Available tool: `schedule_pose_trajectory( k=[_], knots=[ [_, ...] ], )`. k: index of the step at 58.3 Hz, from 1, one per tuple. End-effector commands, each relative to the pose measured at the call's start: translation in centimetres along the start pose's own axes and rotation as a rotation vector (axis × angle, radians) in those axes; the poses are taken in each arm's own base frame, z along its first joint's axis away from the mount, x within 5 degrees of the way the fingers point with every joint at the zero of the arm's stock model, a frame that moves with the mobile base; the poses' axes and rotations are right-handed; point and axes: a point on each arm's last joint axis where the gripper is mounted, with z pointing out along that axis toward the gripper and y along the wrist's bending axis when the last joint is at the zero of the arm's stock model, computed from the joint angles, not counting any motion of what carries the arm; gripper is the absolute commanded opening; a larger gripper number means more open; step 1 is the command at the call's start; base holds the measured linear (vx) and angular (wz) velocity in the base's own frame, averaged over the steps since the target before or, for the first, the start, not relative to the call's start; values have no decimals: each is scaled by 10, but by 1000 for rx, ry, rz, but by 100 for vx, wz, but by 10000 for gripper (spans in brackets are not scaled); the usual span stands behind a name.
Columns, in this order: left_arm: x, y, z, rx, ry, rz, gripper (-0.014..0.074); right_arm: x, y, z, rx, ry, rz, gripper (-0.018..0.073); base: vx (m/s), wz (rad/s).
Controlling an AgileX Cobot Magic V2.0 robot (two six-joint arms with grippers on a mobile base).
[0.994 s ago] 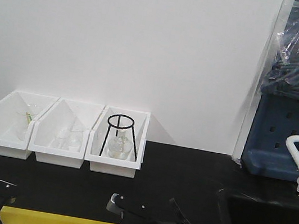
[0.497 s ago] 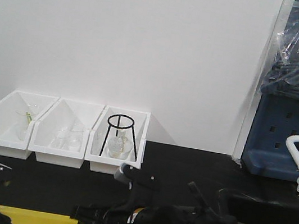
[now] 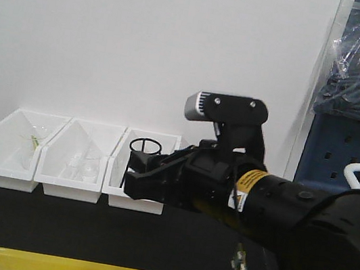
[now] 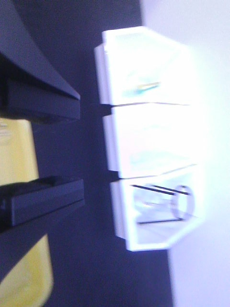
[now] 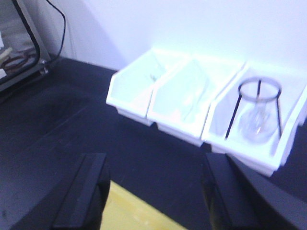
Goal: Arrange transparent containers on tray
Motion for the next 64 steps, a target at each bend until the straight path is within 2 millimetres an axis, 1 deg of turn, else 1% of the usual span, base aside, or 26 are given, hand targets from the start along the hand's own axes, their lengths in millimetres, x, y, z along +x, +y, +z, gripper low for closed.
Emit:
schedule_pose_trajectory(
  k=[1,7,16,44,55,60,64],
  knots=[
    [-25,-2,-28,56,-196,10,398,-34,5,-27,-27,-176,-79,486,0,0],
    [-30,0,-46,63,-257,-1,386,-38,6,-34,-29,-194,-79,485,0,0],
    [-33,2,-60,66,-299,-8,367,-37,6,-34,-27,-187,-79,485,0,0],
    [-32,2,-60,62,-294,-7,353,-37,6,-34,-26,-183,-79,485,0,0],
    [-26,7,-59,11,-238,26,349,-37,6,-34,-26,-183,-79,485,0,0],
    [-14,8,-64,14,-238,67,287,-37,6,-34,-26,-183,-79,485,0,0],
    [2,7,-71,42,-251,81,195,-37,6,-34,-26,-183,-79,485,0,0]
  ],
)
